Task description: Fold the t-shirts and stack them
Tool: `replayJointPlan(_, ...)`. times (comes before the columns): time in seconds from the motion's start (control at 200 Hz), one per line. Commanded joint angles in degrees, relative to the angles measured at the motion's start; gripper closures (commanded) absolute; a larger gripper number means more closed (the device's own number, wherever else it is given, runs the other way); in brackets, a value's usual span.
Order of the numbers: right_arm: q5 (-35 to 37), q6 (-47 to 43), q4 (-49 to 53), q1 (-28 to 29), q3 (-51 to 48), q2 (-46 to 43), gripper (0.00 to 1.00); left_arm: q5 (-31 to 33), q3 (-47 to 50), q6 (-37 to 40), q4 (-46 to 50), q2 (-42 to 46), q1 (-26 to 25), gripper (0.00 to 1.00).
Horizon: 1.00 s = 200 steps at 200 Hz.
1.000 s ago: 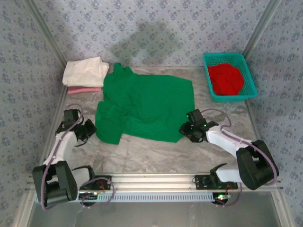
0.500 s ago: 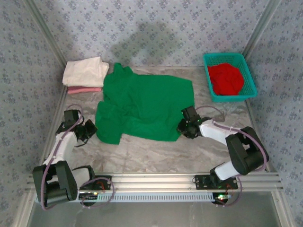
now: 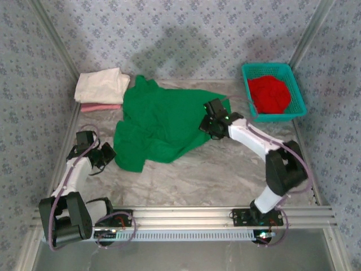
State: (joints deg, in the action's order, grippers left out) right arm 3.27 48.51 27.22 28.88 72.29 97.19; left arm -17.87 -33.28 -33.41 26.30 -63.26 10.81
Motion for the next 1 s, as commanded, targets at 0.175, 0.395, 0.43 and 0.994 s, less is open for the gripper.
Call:
replayJointPlan(0.175, -2.09, -8.98, 6.86, -1.38, 22.33, 15.57, 0.64, -1.62, -1.85, 1.35, 0.31, 0.48, -0.18, 1.00)
replayJointPlan(0.395, -6.76, -8.20, -6.64, -6.61, 3.40, 5.13, 0.55, -0.45, -1.35, 1.33, 0.12, 1.10, -0.20, 1.00)
replayJointPlan(0.43, -9.83, -8.52, -9.30, -7.74, 0.99, 4.94, 0.56, -0.56, -1.35, 1.24, -0.23, 0.59, -0.22, 1.00)
replayJointPlan(0.994, -25.38, -0.94, -15.40, -7.47, 5.54, 18.61, 0.54, -0.01, -1.12, 1.15, -1.23, -0.71, -0.24, 1.00)
